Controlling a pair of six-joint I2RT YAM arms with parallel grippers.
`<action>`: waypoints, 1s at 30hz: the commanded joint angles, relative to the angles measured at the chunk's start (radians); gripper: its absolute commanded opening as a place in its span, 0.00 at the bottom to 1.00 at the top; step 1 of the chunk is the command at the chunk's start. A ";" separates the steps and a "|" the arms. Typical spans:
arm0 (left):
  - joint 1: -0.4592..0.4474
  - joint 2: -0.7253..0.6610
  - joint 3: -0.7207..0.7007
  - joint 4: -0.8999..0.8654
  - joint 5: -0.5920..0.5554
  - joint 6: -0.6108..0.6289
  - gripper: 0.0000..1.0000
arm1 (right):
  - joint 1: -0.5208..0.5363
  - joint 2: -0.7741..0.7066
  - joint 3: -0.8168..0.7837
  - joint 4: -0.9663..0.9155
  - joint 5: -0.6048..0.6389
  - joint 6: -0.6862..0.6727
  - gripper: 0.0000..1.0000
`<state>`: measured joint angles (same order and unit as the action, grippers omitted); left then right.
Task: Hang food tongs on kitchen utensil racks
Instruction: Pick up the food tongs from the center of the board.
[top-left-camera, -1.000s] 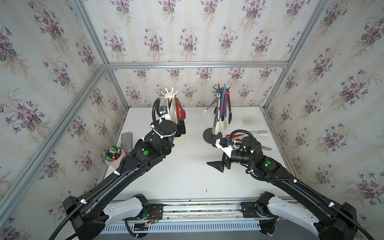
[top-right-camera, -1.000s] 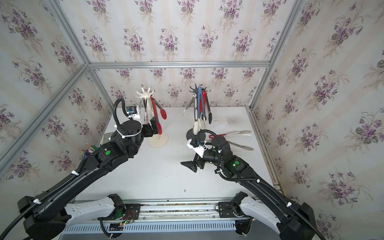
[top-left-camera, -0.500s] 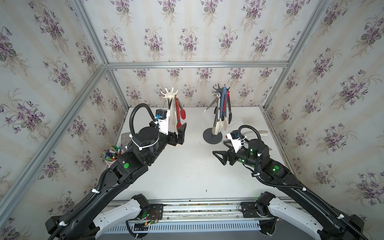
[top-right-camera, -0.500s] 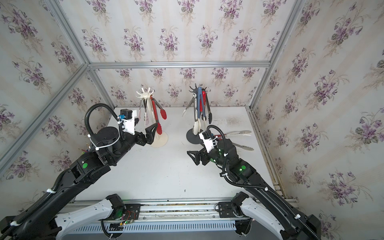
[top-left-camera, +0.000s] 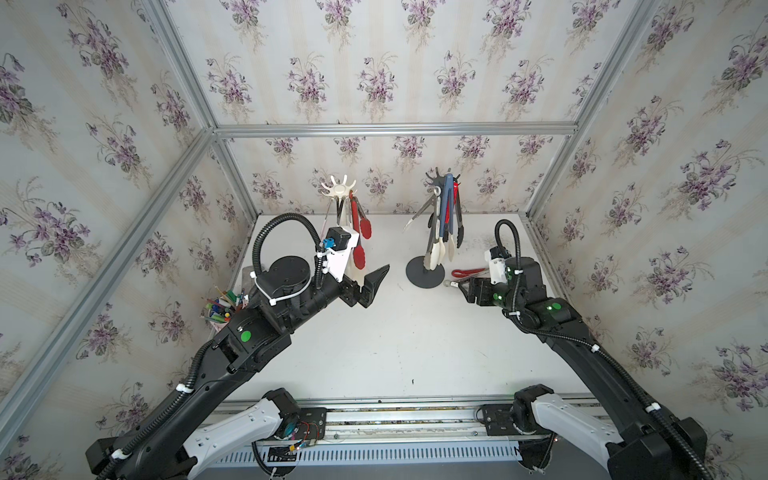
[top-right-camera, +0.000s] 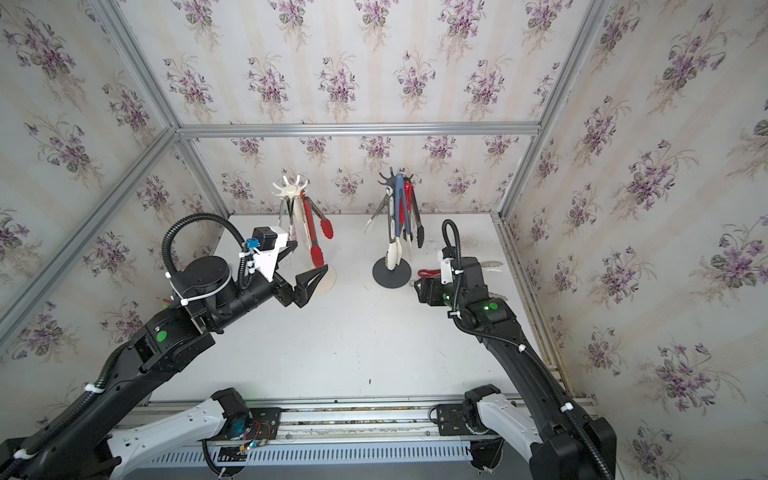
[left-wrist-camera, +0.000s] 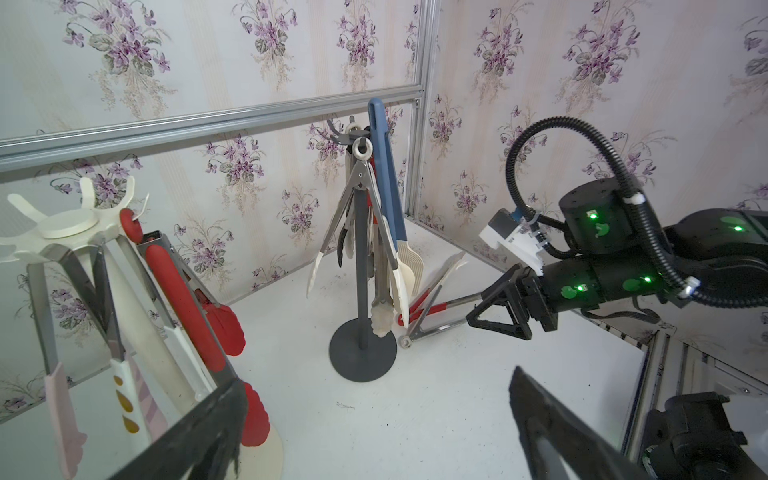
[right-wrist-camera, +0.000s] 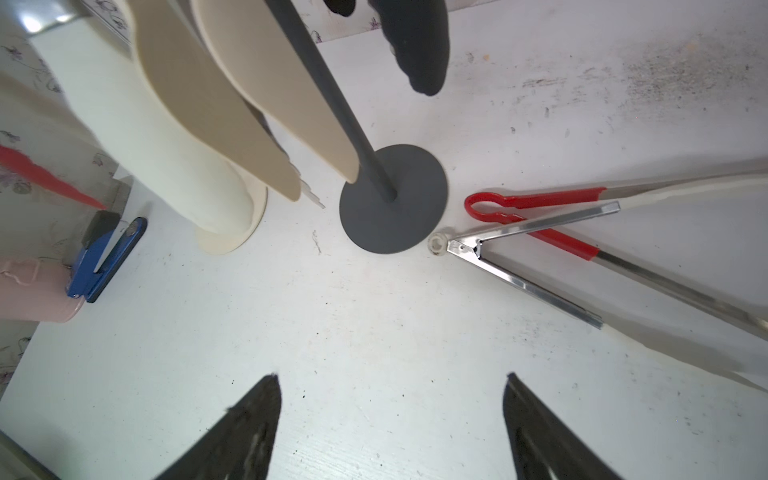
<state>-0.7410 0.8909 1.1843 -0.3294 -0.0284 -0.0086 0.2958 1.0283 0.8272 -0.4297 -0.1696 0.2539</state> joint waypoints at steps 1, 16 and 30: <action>-0.001 -0.013 -0.005 0.009 0.014 0.032 0.99 | -0.008 0.058 0.028 -0.012 0.016 -0.049 0.82; 0.000 -0.105 -0.043 -0.036 -0.043 0.051 0.99 | -0.070 0.314 0.077 0.039 0.094 -0.340 0.80; 0.003 -0.177 -0.077 -0.115 -0.089 0.035 0.99 | -0.125 0.516 0.128 -0.035 0.114 -0.670 0.72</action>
<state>-0.7395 0.7181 1.1110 -0.4408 -0.1017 0.0307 0.1738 1.5196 0.9409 -0.4385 -0.0685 -0.3149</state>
